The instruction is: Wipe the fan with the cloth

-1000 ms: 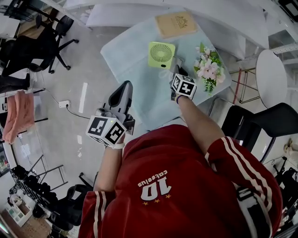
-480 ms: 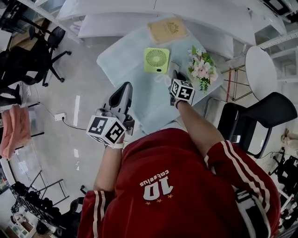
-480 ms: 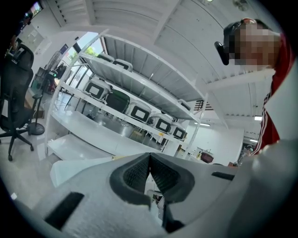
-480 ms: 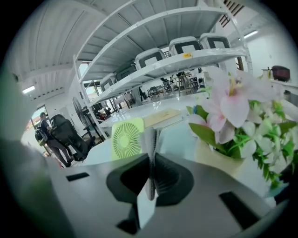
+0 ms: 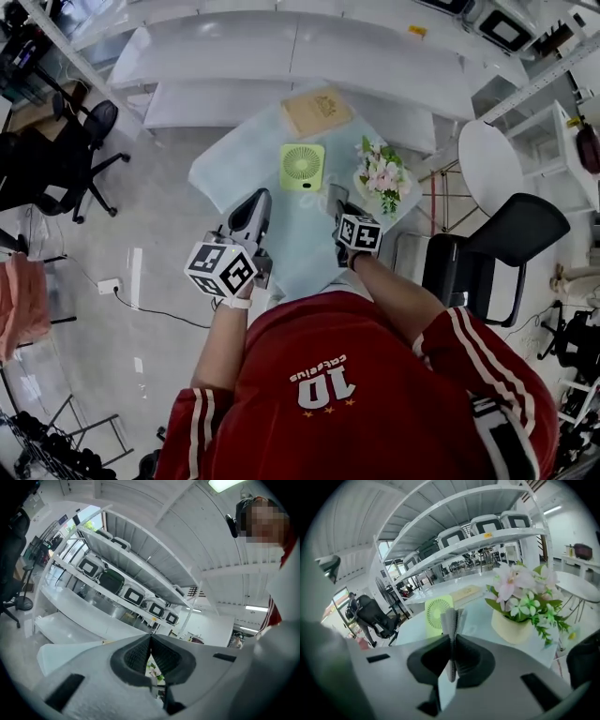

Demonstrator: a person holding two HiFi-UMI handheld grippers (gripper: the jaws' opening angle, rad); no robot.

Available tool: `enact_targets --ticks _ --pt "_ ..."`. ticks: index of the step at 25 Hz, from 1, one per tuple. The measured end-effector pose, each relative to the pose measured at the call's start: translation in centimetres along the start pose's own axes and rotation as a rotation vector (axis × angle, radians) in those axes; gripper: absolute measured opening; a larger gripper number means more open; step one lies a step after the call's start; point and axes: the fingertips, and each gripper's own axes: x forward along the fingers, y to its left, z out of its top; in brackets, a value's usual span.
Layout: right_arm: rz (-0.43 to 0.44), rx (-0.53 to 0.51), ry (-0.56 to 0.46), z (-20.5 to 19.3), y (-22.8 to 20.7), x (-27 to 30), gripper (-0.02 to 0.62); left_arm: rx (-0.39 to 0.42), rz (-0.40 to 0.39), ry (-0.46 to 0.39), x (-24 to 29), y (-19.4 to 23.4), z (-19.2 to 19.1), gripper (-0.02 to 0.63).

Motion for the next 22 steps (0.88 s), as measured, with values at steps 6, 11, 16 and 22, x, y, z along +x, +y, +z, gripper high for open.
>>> enact_targets --ticks 6,11,16,22 --pt "-0.064 0.02 0.002 -1.3 -0.5 -3.3 0.015 -0.004 -0.067 0.067 -0.3 0.6 -0.5 0.003" --pt "-0.1 0.019 -0.069 -0.8 -0.3 -7.0 0.017 0.0 -0.078 0.119 -2.4 1.3 -1.7 -0.002" --pt "-0.118 0.01 -0.127 -0.2 1.5 -11.5 0.018 0.048 -0.141 0.129 -5.1 0.6 -1.4 -0.002" --pt "-0.088 -0.036 -0.222 1.0 5.8 -17.4 0.019 0.098 -0.187 0.125 -9.6 0.1 -0.9 -0.002"
